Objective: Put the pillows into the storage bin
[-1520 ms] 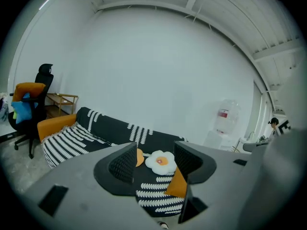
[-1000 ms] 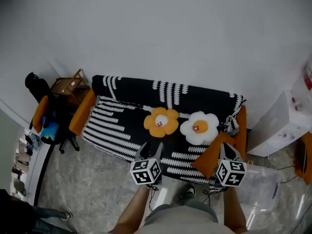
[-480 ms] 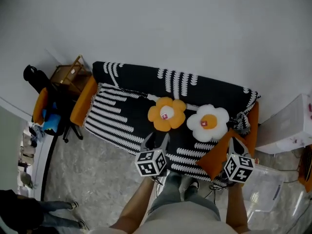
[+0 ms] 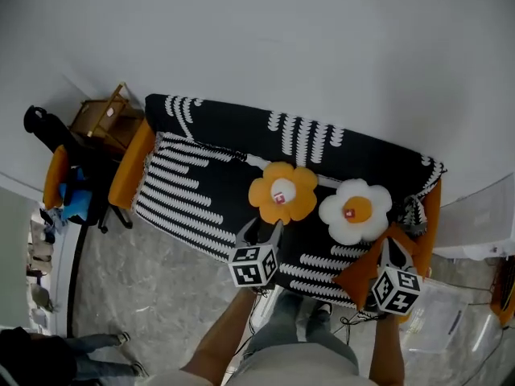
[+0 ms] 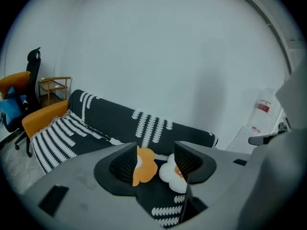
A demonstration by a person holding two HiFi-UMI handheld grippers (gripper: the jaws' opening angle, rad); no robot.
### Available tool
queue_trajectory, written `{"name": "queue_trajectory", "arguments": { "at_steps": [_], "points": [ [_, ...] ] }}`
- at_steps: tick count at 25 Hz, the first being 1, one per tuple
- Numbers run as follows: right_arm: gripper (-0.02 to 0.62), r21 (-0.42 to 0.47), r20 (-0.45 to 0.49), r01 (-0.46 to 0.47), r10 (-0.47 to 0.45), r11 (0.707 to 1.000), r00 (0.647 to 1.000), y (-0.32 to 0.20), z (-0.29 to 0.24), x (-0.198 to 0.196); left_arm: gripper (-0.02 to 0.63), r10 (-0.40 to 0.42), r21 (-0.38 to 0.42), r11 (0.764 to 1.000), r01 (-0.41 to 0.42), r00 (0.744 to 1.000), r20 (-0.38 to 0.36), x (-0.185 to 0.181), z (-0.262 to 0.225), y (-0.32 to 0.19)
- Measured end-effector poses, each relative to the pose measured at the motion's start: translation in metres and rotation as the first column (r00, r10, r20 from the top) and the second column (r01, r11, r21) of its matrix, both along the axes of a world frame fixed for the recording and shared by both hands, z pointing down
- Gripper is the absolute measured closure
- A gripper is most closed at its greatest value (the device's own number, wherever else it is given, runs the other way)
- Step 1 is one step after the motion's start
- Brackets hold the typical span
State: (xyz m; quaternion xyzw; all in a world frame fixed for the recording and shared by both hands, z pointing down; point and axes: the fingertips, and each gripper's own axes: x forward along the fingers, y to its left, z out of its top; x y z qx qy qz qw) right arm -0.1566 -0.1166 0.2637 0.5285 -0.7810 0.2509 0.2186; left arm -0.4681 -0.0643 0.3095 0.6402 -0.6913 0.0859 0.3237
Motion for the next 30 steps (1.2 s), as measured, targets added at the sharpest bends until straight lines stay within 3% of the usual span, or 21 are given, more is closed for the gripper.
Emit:
{"name": "queue_trajectory", "arguments": {
  "at_steps": [10, 22, 30],
  "points": [
    [0.594, -0.077, -0.028, 0.002, -0.004, 0.997, 1.0, -0.026, 0.078, -0.056, 0.371, 0.039, -0.162, 0.986, -0.043, 0.999, -0.025, -0.054, 0.106, -0.036],
    [0.594, -0.235, -0.077, 0.038, -0.058, 0.971, 0.995, -0.029, 0.195, -0.097, 0.371, 0.07, -0.28, 0.957, -0.078, 0.997, -0.041, -0.103, 0.243, -0.08],
    [0.594, -0.331, -0.083, 0.053, -0.085, 0.942, 0.993, -0.012, 0.251, -0.108, 0.371, 0.079, -0.356, 0.933, -0.056, 0.996, 0.052, -0.134, 0.32, -0.105]
  ]
}}
